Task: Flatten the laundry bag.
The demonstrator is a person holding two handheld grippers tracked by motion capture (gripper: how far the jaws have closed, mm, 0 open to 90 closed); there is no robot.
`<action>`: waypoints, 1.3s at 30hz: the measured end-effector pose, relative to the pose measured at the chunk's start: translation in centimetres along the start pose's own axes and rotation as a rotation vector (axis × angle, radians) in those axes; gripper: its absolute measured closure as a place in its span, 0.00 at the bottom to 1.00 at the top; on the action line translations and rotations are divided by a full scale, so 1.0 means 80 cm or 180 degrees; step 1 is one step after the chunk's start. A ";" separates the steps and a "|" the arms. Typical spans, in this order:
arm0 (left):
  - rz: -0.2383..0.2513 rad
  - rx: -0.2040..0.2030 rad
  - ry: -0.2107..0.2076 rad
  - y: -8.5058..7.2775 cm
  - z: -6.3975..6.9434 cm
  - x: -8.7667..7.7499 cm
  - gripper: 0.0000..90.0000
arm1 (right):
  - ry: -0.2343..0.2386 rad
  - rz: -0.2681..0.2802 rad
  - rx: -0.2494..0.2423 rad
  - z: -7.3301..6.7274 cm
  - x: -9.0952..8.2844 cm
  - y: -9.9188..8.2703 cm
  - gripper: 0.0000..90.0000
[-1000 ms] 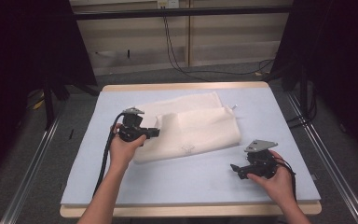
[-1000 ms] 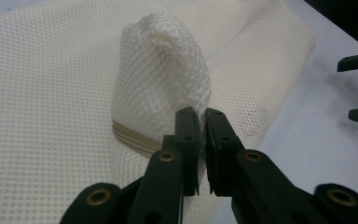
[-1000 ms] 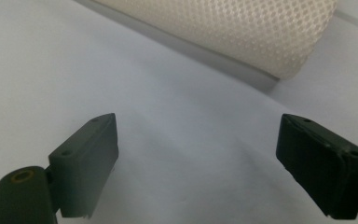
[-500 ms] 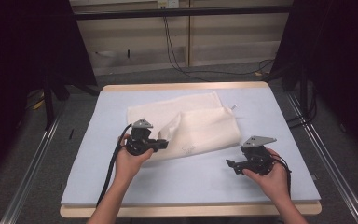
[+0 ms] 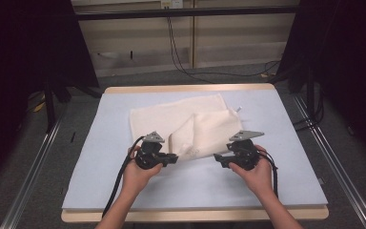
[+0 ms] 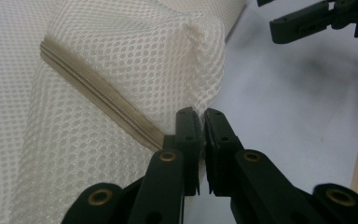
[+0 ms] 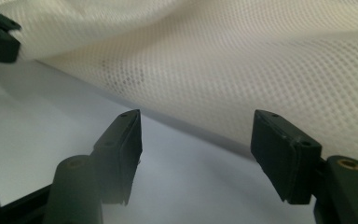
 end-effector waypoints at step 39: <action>-0.0313 -0.0021 -0.0414 -0.037 0.018 -0.001 0.93 | 0.0533 0.0132 0.0256 -0.030 0.087 0.064 0.91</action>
Point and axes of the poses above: each handheld gripper's, and its own axes: x roughly forward along the jaws, y roughly out of its top, z roughly to its right, the point moved 9 cm from there along x, roughly forward along the jaws, and after that the axes turned 12 degrees about -x, right-handed, at the moved point
